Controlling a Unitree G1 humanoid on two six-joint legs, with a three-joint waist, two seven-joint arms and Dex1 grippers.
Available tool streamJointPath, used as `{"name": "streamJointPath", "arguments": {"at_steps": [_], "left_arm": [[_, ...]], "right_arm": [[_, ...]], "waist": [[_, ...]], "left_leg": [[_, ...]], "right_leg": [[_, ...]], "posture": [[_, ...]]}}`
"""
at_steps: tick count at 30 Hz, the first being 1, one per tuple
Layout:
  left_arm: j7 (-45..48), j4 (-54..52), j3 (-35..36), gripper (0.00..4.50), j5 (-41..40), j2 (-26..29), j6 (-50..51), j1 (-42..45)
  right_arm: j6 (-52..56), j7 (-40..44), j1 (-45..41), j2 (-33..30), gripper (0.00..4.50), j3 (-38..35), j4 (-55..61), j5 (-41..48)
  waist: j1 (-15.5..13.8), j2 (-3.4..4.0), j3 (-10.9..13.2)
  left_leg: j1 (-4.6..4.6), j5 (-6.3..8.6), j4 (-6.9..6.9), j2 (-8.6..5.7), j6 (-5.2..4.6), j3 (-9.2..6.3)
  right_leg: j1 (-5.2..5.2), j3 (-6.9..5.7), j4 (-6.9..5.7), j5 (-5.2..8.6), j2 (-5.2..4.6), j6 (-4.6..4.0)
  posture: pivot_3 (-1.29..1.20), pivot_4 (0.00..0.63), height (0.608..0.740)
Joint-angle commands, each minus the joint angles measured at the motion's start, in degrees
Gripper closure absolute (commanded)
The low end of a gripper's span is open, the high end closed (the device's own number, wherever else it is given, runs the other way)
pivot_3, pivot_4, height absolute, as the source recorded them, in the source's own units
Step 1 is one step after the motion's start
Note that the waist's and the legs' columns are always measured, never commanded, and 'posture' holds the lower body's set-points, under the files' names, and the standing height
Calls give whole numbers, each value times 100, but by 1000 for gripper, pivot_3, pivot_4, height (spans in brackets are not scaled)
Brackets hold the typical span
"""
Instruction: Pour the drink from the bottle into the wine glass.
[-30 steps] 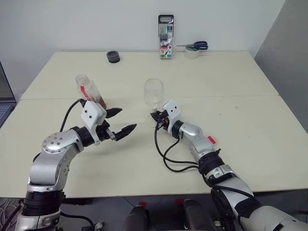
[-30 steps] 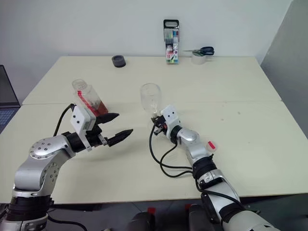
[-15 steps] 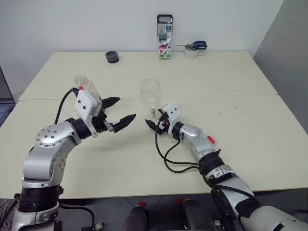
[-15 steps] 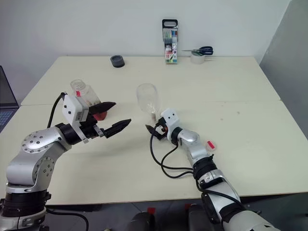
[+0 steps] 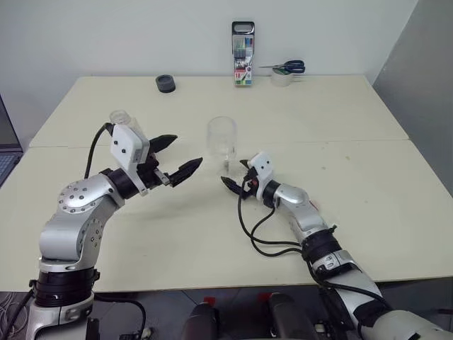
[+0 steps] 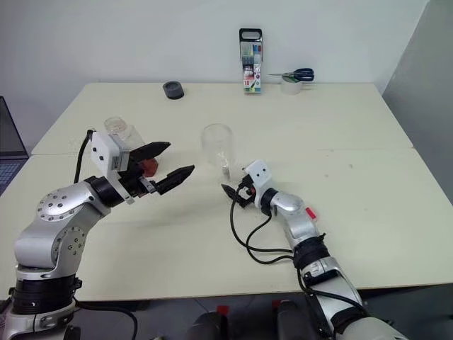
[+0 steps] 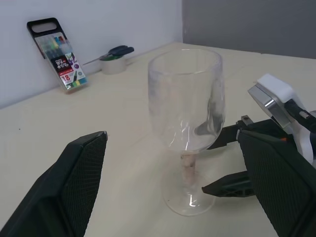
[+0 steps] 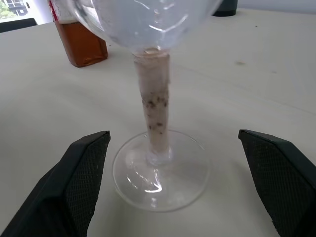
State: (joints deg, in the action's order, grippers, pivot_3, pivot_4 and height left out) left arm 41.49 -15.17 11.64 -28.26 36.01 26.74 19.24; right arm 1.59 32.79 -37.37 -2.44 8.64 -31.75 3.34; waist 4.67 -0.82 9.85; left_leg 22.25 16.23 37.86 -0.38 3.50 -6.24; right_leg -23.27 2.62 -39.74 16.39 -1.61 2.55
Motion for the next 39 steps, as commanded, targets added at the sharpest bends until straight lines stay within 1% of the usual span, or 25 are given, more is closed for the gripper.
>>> {"name": "streamJointPath", "arguments": {"at_steps": [1,5,8,11,17,23,26,30,39], "left_arm": [[-152,-186,99,0,-113,-35,24,177],[-251,-168,110,0,-107,-69,52,121],[-405,-78,123,0,36,-123,-30,-56],[-665,138,130,0,380,-244,-338,-423],[-1299,661,246,0,961,-615,-1025,-942],[-1614,1174,367,0,1081,-854,-1388,-879],[-1983,1563,487,0,1200,-970,-1526,-638],[-2203,1807,545,0,1224,-1040,-1552,-448],[-2312,2213,597,0,1228,-976,-1626,-138]], "right_arm": [[204,113,179,-241,56,91,715,-79],[559,244,459,-625,56,122,1411,-48],[1059,717,862,-1124,56,228,2252,120],[1623,1287,1410,-1704,56,223,3438,519],[2540,1695,1878,-2342,56,-34,5064,1378],[3166,1603,1808,-2527,56,-180,5707,1944],[3450,1398,1595,-2370,56,-307,5841,2255],[3688,1238,1528,-2340,56,-356,6005,2494],[3720,1047,1543,-2425,56,-242,6151,2520]], "waist": [[-7,0,0],[-5,0,0],[-14,0,0],[-46,1,0],[-97,-1,1],[-219,-5,-1],[-275,-5,-1],[-286,-7,-2],[-287,-7,-2]], "left_leg": [[0,0,0,0,0,-1],[2,0,1,-1,0,2],[3,0,0,0,-1,1],[6,1,-1,-1,-1,0],[9,1,2,5,-2,0],[12,1,5,2,-2,-2],[15,1,6,0,-2,-2],[17,1,6,1,-2,-5],[24,1,6,0,-2,-8]], "right_leg": [[0,0,0,0,0,0],[0,2,3,0,-1,0],[1,1,7,0,-1,0],[3,1,19,0,-2,0],[6,-2,32,1,0,1],[12,-8,42,1,-2,1],[13,-9,49,0,-5,2],[13,-13,50,0,-4,2],[12,-19,60,0,-5,2]], "posture": [[0,150,740],[0,150,740],[0,150,740],[0,150,740],[0,150,740],[0,150,740],[0,150,740],[0,150,740],[0,150,740]]}}
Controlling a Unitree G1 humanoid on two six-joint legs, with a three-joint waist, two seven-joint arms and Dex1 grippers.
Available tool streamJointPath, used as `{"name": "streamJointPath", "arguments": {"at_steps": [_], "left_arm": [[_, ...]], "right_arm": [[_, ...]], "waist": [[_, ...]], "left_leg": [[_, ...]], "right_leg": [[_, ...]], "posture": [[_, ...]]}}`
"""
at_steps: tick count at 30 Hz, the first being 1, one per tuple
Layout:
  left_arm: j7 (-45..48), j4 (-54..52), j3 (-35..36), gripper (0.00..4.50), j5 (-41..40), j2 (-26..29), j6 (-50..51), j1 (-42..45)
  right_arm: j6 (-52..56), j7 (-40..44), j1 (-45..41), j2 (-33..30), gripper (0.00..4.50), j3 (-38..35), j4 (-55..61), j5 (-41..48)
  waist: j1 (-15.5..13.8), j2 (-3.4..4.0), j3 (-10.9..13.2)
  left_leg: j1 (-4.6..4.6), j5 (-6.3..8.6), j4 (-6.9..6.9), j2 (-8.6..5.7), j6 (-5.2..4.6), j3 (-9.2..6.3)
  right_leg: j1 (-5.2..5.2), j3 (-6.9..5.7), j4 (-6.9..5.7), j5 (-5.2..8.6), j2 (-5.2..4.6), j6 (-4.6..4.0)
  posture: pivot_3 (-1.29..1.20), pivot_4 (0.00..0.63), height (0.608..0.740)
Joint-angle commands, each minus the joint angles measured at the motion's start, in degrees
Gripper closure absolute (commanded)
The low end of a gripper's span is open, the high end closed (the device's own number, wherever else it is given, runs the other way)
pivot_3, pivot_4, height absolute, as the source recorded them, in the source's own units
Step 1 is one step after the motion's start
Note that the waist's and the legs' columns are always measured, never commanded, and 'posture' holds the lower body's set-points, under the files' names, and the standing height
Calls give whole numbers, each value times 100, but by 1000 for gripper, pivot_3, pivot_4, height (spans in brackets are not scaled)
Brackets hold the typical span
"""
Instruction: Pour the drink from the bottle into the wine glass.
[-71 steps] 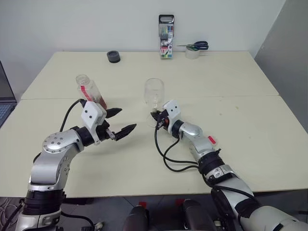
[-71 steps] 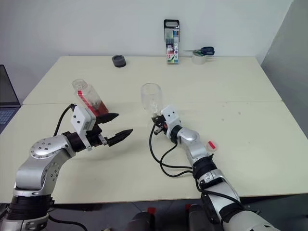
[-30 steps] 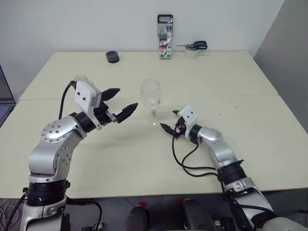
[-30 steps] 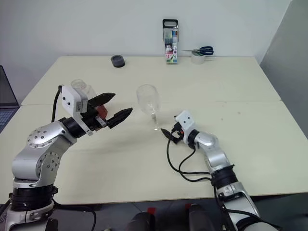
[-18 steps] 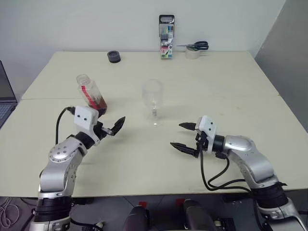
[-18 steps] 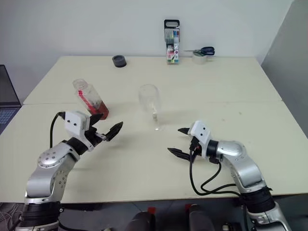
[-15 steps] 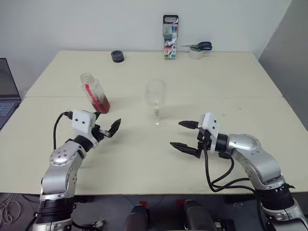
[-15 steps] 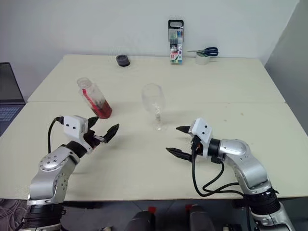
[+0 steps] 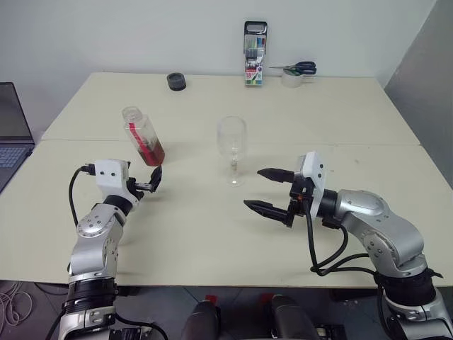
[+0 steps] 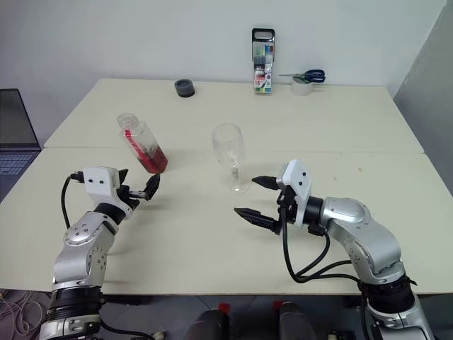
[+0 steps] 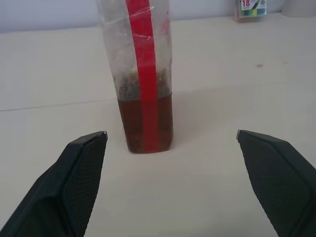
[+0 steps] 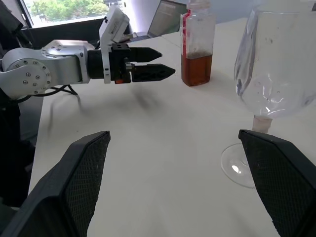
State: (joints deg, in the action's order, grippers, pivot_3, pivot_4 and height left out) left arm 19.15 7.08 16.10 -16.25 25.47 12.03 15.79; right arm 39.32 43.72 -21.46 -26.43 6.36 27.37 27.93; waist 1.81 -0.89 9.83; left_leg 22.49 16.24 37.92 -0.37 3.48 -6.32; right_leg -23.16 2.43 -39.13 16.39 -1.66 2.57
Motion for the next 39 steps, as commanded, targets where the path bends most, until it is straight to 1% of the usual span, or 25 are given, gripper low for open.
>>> {"name": "streamJointPath", "arguments": {"at_steps": [1,15,23,34,37,39], "left_arm": [[-107,49,160,0,47,88,-171,260],[-156,1085,105,0,237,263,-373,1130],[76,1857,-36,0,398,353,-559,1672],[80,2884,-117,0,618,364,-890,2379],[129,3188,-108,634,620,360,-952,2557],[160,3366,-106,1241,618,355,-974,2644]], "right_arm": [[-55,-63,-58,-22,56,-5,242,63],[-56,-166,-213,-14,56,59,222,71],[-46,-203,-296,-7,56,83,208,64],[-107,-241,-340,-7,56,135,160,38],[-133,-243,-363,-1,0,159,142,15],[-150,-251,-382,10,0,169,126,-2]], "waist": [[0,0,0],[2,0,0],[4,-1,0],[6,-1,0],[6,-1,-1],[6,-1,-1]], "left_leg": [[0,0,0,0,0,0],[1,0,0,-1,1,1],[2,-1,0,-2,2,2],[4,-1,2,-3,2,0],[5,-1,2,-3,2,0],[5,-1,2,-4,2,0]], "right_leg": [[0,0,0,0,0,0],[-1,0,1,0,0,0],[-2,-2,0,0,0,0],[-3,-3,-1,0,0,0],[-4,-4,-1,0,0,0],[-4,-4,-1,0,0,0]], "posture": [[0,150,740],[0,150,740],[0,150,740],[0,150,740],[0,150,740],[0,150,740]]}}
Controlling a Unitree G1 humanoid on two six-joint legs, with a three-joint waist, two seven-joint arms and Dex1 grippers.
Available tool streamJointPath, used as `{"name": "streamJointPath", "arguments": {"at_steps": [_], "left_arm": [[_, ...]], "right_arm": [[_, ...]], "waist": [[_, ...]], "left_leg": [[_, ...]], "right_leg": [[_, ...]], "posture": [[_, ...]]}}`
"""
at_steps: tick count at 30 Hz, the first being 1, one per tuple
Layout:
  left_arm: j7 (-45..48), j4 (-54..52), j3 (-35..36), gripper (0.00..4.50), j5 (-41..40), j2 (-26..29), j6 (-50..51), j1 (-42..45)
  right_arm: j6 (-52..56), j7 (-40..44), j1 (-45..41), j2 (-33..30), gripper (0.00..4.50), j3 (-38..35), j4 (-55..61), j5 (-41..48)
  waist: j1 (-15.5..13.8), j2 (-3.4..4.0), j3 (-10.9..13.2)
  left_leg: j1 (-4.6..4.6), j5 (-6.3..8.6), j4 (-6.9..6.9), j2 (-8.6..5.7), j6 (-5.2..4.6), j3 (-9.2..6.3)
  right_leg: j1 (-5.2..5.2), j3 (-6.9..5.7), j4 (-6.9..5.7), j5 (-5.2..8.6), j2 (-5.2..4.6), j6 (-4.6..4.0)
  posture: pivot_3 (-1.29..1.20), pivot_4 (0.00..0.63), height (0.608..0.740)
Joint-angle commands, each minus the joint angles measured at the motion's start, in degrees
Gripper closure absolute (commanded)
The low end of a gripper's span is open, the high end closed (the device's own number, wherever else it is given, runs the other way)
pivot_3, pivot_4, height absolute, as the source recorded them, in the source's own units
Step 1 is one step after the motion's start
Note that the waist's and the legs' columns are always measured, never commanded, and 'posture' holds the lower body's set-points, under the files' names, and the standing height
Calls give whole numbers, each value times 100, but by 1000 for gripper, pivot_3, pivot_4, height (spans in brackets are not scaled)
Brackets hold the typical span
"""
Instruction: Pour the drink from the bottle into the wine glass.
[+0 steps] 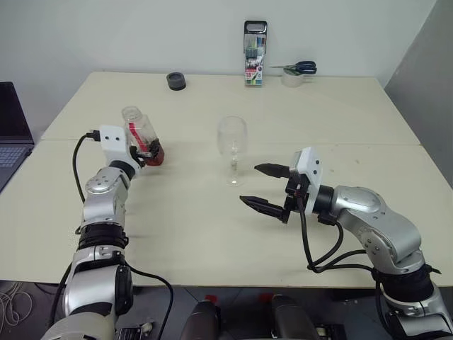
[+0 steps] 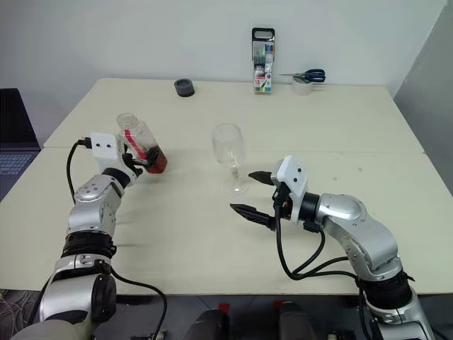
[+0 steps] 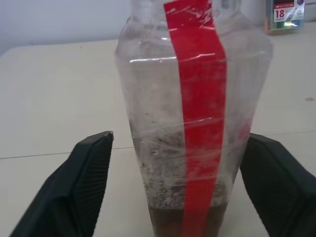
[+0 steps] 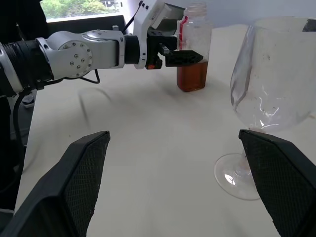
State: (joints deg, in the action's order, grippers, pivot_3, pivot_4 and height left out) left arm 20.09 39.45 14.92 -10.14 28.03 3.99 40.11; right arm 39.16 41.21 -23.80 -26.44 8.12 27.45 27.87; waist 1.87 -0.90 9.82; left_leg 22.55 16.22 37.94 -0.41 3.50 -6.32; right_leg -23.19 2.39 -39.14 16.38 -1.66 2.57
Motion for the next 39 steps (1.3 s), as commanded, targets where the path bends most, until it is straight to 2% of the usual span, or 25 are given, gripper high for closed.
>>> {"name": "streamJointPath", "arguments": {"at_steps": [1,4,6,12,21,25,29,39], "left_arm": [[69,253,1,1532,24,90,-209,262],[67,591,-36,2506,84,76,-341,403],[68,737,-59,2816,101,83,-410,464],[142,624,-117,2825,64,5,-503,417],[520,-1314,-945,2826,502,-54,-318,-19],[650,-1875,-1436,2826,943,17,-410,0],[604,-1866,-1798,2826,1478,107,-919,384],[233,-1060,-2251,2827,2503,442,-2494,983]], "right_arm": [[-147,-9,-161,21,0,1,103,-13],[-200,-44,-194,50,0,44,64,-90],[-227,-60,-200,53,0,65,59,-128],[-233,-178,-218,62,0,-5,109,-216],[12,-571,-142,58,0,-536,614,158],[-161,-811,-178,70,0,-588,608,-48],[-463,-810,-210,84,0,-586,437,-160],[-368,-713,-250,65,0,-866,289,241]], "waist": [[0,0,0],[1,0,0],[1,0,0],[3,-1,0],[-7,-1,0],[-2,-1,0],[-2,-1,0],[3,-1,0]], "left_leg": [[0,0,0,0,0,0],[0,0,0,0,1,0],[-1,0,0,0,0,-1],[-1,0,1,0,0,-2],[20,-12,5,-4,21,-11],[18,-12,4,-3,21,-7],[17,-8,4,-3,14,-6],[17,-3,3,-3,5,-4]], "right_leg": [[0,0,0,0,0,0],[0,0,-2,0,0,0],[0,-1,-3,0,0,0],[0,-1,-5,0,0,0],[-9,-2,0,0,-3,-1],[-9,0,0,0,-1,-1],[-9,0,-3,0,2,-1],[-9,1,0,0,2,-1]], "posture": [[0,150,740],[0,150,740],[0,150,740],[0,150,740],[0,150,740],[0,150,740],[0,150,740],[0,150,740]]}}
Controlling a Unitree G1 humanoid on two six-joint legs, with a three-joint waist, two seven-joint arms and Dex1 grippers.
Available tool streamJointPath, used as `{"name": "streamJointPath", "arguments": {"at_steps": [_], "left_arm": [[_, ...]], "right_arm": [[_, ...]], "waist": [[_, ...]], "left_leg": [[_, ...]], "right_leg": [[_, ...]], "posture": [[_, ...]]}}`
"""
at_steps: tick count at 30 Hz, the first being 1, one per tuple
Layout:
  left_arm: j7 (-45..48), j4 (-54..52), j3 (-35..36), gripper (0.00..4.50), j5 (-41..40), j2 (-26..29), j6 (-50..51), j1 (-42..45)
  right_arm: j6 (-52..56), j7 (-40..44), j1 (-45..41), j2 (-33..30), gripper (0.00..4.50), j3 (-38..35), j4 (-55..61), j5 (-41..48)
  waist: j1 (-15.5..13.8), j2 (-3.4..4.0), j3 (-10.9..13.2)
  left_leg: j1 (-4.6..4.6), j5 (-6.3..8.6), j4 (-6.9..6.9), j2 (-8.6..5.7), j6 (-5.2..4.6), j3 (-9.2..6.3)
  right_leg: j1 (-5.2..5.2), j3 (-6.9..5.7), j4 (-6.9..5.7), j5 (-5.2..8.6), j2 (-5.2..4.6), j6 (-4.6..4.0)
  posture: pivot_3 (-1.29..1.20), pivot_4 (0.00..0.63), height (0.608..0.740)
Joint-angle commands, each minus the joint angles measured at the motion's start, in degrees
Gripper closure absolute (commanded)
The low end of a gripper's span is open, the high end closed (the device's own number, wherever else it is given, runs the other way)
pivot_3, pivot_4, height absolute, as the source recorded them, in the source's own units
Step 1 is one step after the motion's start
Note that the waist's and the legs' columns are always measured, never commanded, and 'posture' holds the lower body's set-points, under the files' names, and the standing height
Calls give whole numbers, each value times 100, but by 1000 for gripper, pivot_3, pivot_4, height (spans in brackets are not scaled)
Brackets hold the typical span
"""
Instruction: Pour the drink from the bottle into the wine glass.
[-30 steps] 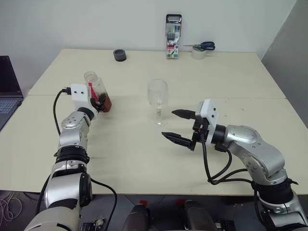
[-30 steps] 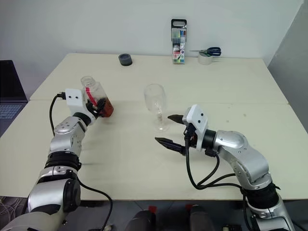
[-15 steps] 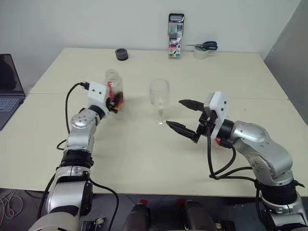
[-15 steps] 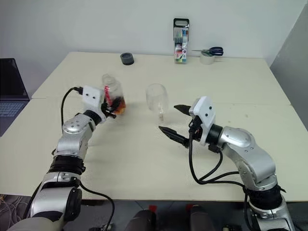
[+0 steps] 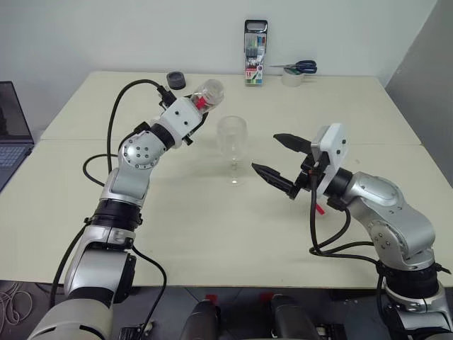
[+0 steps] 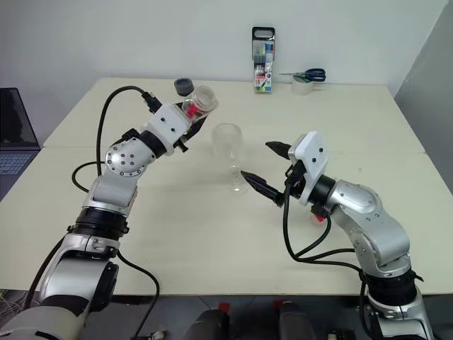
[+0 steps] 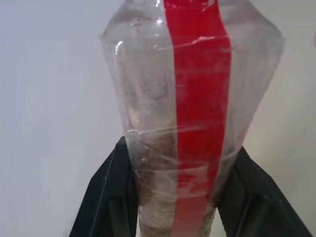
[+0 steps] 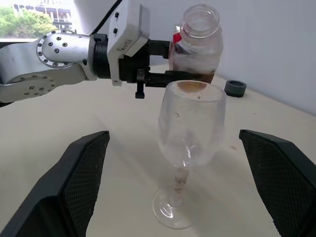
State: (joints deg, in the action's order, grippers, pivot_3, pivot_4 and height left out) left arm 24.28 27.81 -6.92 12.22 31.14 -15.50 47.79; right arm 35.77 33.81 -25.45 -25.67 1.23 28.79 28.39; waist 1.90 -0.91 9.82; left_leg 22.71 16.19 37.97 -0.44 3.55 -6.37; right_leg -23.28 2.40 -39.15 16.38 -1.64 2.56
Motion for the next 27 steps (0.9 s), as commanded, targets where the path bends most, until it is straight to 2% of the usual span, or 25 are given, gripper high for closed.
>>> {"name": "streamJointPath", "arguments": {"at_steps": [1,8,27], "left_arm": [[-236,197,-103,2827,355,158,-696,251],[-680,738,-306,2828,977,325,-1602,523],[-1984,1677,-735,2828,2224,699,-2628,1178]], "right_arm": [[-16,19,-84,-14,0,-181,160,204],[18,-77,-58,-68,0,-150,181,173],[-9,-85,-37,-122,0,-57,4,34]], "waist": [[0,0,0],[-1,0,0],[7,0,0]], "left_leg": [[0,0,0,0,0,0],[2,3,1,-2,-5,-2],[2,3,1,-4,-5,0]], "right_leg": [[0,0,0,0,0,0],[0,-1,0,0,0,0],[-2,-1,-6,0,0,0]], "posture": [[0,150,740],[0,150,740],[0,150,740]]}}
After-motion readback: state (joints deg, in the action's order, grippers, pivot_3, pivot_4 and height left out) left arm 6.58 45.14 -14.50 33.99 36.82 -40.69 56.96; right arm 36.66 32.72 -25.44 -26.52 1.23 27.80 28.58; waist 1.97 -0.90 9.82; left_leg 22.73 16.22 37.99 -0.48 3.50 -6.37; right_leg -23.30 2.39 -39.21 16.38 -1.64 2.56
